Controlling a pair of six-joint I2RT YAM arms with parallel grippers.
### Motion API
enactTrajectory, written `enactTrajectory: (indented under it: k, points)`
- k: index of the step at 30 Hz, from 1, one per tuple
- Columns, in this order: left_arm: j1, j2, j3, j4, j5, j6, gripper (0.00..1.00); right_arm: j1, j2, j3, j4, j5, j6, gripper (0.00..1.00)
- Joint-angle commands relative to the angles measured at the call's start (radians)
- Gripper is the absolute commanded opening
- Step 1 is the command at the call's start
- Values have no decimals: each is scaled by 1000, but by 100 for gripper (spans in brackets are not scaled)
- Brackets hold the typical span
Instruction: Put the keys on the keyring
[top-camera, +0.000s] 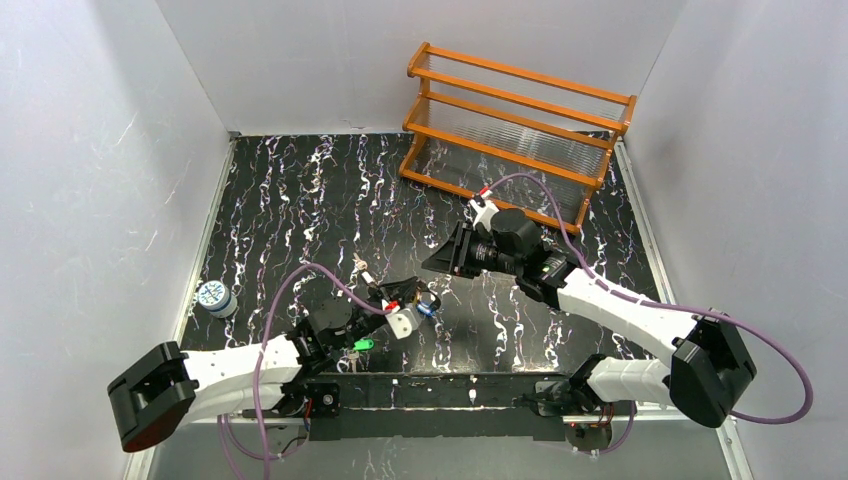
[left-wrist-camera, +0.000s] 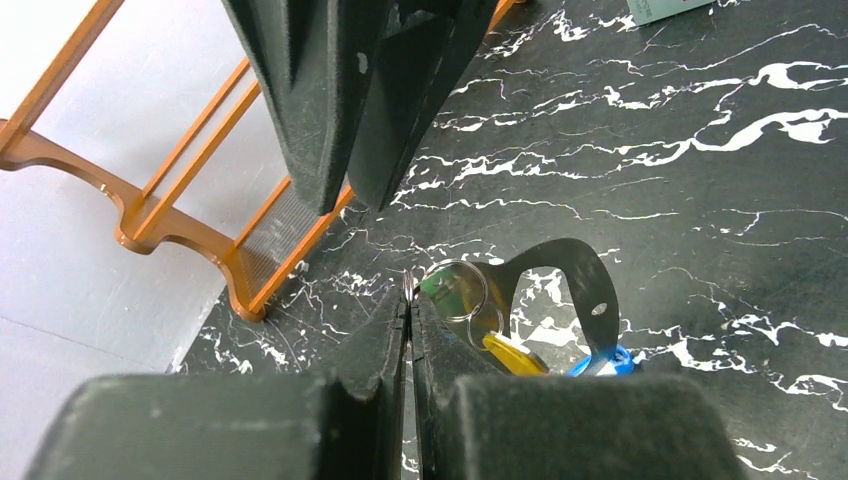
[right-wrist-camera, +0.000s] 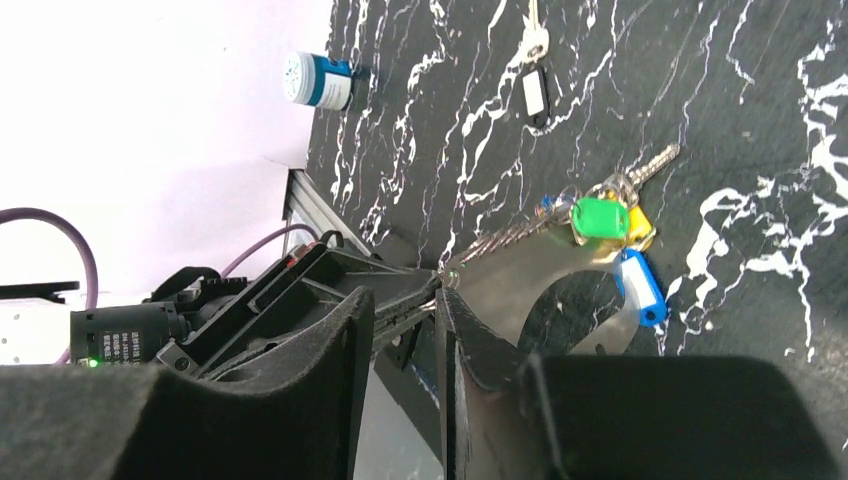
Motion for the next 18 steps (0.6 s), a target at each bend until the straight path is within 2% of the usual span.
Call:
enactTrajectory:
  k: [1, 6, 11, 14, 18]
  points:
    - [-16, 3, -18, 65, -44, -54, 0, -15, 0, 11, -31, -27, 65, 38]
    - [-26, 45, -55, 143, -116, -263, 0, -30, -18, -10, -106, -19, 73, 38]
    - [-26, 154, -100, 321, -154, -448, 0, -51, -49, -62, -119, 1, 34, 39]
    - [-26, 214, -101, 376, -176, -477, 0, -65, -53, -70, -135, 4, -3, 39]
    - [-26, 225, -97, 390, -242, -430, 0, -76, -60, -64, -168, 24, -59, 39]
